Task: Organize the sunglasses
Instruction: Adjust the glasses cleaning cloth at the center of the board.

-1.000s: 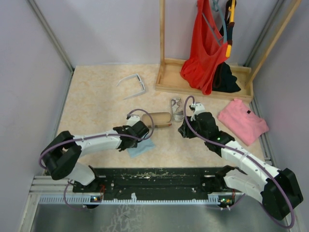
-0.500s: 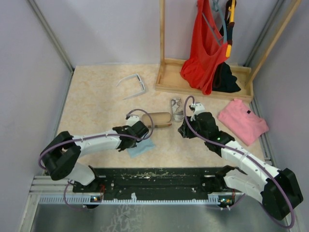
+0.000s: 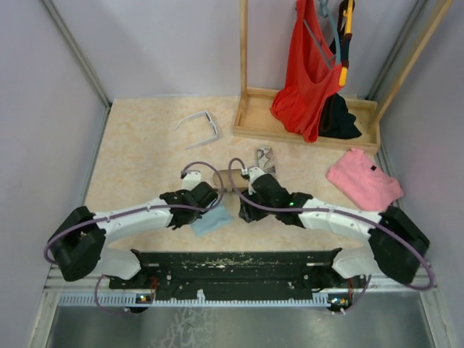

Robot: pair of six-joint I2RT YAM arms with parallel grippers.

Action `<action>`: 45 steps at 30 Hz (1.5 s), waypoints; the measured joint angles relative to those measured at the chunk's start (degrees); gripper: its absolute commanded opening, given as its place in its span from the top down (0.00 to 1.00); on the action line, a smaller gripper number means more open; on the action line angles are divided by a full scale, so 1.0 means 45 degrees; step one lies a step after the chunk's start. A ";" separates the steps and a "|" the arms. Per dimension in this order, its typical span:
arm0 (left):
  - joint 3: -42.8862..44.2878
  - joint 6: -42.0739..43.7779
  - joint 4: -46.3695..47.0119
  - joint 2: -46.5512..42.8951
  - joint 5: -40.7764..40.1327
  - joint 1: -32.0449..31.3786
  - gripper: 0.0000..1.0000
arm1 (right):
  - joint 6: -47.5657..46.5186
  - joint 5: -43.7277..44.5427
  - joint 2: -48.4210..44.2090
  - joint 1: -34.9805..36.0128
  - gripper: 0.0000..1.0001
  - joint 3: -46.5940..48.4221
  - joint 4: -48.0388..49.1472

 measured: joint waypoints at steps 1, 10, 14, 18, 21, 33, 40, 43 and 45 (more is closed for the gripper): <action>-0.0102 -0.0083 -0.0005 -0.0316 -0.0049 0.0029 0.85 | 0.0083 0.0121 0.0534 0.0384 0.55 0.0267 0.0019; -0.1579 -0.1015 0.0238 -0.2511 -0.0155 0.0325 0.49 | 0.0845 0.1273 0.4080 0.1749 0.54 0.2220 -0.0117; -0.2176 -0.1389 0.0355 -0.2905 0.0034 0.0656 0.44 | 0.1078 0.1399 0.4809 0.1870 0.55 0.2885 -0.0146; -0.2667 -0.1656 0.0525 -0.3424 0.0214 0.0913 0.41 | 0.1307 0.1506 0.5595 0.2040 0.57 0.3560 -0.0384; -0.2943 -0.1797 0.0597 -0.3978 0.0306 0.0996 0.38 | 0.1506 0.1739 0.6329 0.2249 0.57 0.4119 -0.0763; -0.3041 -0.1885 0.0903 -0.4634 0.0398 0.1054 0.36 | 0.2220 0.3347 0.6747 0.3162 0.57 0.5134 -0.2900; -0.3147 -0.1826 0.0996 -0.4896 0.0427 0.1083 0.32 | 0.2380 0.3968 0.6761 0.3288 0.59 0.5226 -0.3565; -0.3172 -0.1724 0.1156 -0.4847 0.0612 0.1112 0.32 | 0.2565 0.4158 0.6761 0.3366 0.61 0.5226 -0.3672; -0.3206 -0.1588 0.1457 -0.4716 0.0908 0.1132 0.32 | 0.2681 0.4231 0.6756 0.3390 0.61 0.5197 -0.3672</action>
